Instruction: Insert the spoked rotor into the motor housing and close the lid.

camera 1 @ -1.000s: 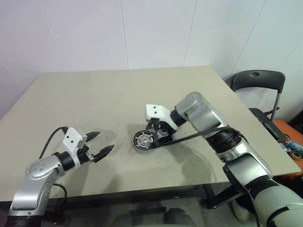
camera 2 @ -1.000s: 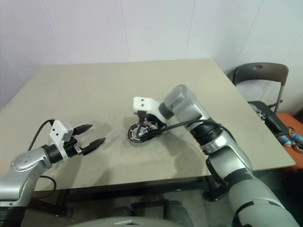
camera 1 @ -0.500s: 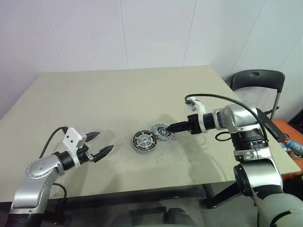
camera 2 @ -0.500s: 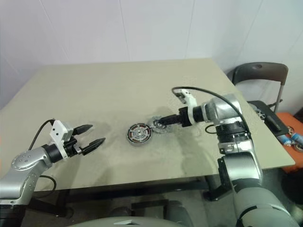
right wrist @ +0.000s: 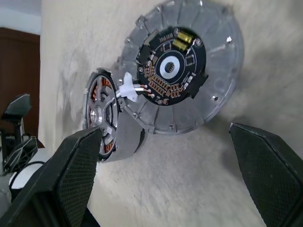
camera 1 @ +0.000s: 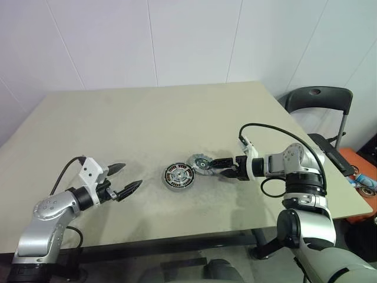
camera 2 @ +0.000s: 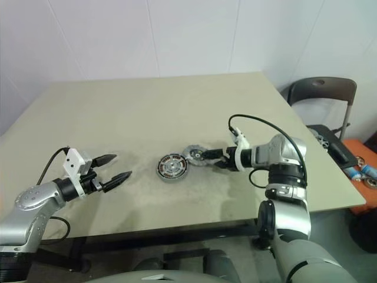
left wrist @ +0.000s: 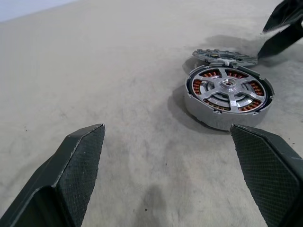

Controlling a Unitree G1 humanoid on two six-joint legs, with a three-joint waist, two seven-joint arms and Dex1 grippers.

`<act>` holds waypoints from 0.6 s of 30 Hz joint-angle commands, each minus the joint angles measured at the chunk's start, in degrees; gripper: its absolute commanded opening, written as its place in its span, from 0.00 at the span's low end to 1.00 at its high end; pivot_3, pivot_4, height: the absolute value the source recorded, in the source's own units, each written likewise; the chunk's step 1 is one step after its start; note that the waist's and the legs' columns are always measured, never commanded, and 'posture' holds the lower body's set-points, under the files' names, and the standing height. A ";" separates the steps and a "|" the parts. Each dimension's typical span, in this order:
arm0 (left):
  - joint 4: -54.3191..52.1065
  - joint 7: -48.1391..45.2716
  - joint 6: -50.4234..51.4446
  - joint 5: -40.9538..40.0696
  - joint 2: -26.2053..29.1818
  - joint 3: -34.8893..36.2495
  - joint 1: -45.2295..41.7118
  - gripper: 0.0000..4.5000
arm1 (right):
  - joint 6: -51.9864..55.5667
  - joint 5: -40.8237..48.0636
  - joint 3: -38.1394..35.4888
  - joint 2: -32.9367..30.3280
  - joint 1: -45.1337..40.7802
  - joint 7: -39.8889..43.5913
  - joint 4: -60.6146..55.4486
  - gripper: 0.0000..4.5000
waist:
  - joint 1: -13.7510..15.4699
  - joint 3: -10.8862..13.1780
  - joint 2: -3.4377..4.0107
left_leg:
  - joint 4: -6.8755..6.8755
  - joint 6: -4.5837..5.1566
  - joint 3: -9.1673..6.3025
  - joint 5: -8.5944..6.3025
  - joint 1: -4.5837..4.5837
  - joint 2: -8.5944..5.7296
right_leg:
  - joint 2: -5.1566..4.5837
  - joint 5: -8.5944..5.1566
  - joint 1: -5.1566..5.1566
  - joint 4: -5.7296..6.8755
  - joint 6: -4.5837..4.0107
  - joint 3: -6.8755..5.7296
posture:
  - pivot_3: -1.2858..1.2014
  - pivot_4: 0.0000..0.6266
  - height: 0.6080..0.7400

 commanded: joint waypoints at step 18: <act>-2.74 1.27 0.87 -0.22 0.93 0.48 -1.16 1.00 | 0.31 10.92 -10.32 5.70 -1.96 -15.42 0.83 1.00 | -0.06 0.00 0.00 | 0.00 0.00 0.00 0.00 -0.01 0.02 | 0.04 0.00 0.00 -0.02 0.01 0.00 | 0.52 0.00 1.00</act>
